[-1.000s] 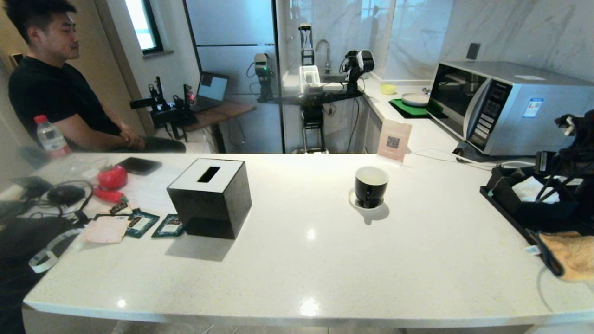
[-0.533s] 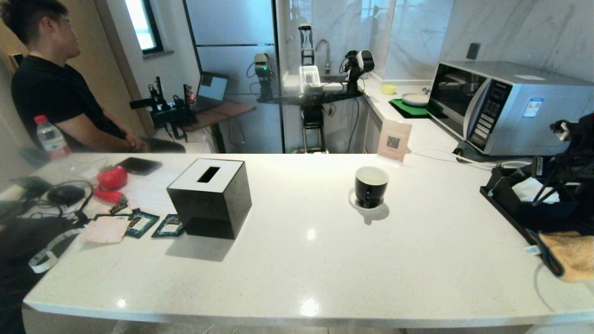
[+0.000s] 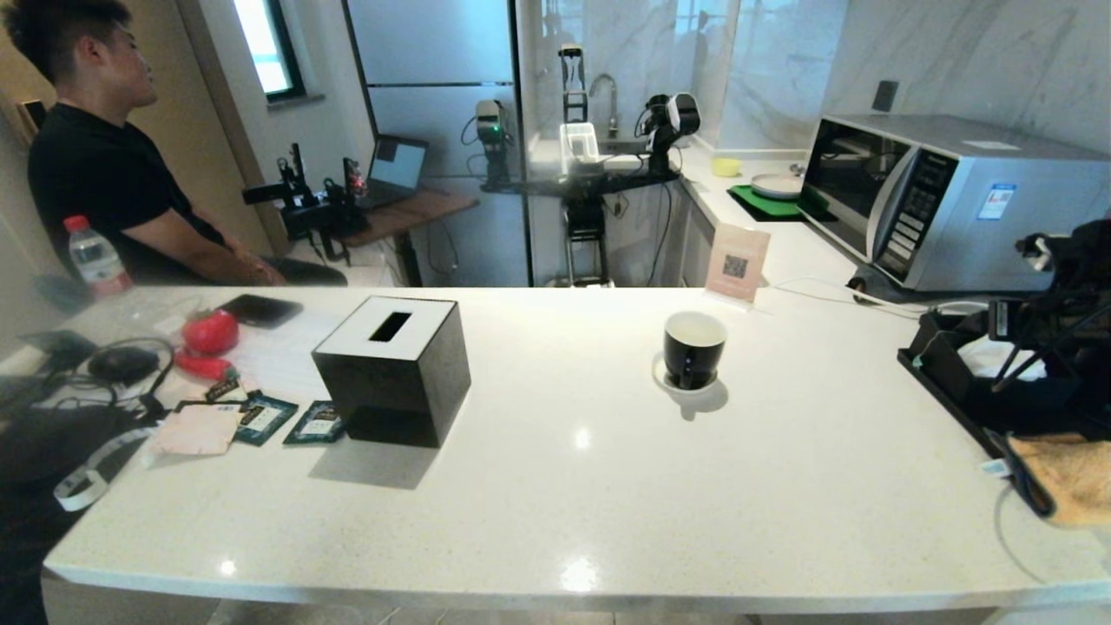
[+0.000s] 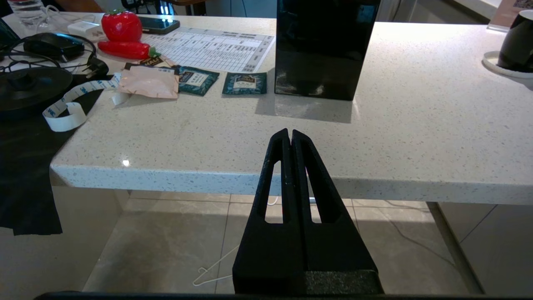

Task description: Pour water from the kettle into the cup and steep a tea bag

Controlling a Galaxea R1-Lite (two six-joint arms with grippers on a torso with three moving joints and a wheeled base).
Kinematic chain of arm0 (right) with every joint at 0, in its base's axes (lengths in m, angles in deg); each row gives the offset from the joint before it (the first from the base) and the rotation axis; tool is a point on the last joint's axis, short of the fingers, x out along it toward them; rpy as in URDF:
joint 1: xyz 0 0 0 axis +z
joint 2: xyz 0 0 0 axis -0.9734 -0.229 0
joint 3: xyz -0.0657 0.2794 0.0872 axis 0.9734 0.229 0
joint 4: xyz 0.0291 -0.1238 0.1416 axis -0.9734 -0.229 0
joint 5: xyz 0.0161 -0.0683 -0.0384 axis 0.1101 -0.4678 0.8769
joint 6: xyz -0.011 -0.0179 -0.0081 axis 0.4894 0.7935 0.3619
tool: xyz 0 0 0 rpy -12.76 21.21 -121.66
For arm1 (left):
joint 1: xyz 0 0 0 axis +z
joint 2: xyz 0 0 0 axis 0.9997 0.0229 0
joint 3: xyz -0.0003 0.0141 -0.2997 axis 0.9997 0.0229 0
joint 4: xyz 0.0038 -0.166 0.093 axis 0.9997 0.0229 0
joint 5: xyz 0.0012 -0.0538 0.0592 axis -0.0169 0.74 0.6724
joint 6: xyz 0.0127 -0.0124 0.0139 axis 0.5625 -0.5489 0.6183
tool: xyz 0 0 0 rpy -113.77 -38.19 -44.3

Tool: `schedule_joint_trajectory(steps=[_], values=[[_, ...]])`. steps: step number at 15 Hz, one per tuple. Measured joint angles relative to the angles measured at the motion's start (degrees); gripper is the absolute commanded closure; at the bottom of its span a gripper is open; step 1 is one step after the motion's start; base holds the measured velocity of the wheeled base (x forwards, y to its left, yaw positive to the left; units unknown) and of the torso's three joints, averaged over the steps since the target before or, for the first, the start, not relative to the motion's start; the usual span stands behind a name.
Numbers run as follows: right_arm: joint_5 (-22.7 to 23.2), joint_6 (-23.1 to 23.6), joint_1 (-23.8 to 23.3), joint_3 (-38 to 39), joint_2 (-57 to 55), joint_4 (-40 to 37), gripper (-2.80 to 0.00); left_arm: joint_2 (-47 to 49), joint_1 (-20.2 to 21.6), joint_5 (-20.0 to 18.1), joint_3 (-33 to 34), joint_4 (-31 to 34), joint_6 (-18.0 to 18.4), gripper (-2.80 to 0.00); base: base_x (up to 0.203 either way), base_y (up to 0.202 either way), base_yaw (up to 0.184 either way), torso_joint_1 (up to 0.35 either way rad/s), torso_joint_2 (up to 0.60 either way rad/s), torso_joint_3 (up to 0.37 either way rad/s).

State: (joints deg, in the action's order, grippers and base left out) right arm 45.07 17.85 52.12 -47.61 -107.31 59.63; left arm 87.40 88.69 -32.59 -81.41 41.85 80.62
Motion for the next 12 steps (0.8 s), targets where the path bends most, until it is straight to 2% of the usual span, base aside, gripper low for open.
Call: schedule_joint_trajectory(steps=[12], values=[[-0.11, 1.29, -0.35, -3.86, -3.82, 0.00, -2.80, 0.00, 0.00, -0.01, 0.00, 0.00, -0.01, 0.00, 0.000, 0.000, 0.000, 0.000, 0.00, 0.000]])
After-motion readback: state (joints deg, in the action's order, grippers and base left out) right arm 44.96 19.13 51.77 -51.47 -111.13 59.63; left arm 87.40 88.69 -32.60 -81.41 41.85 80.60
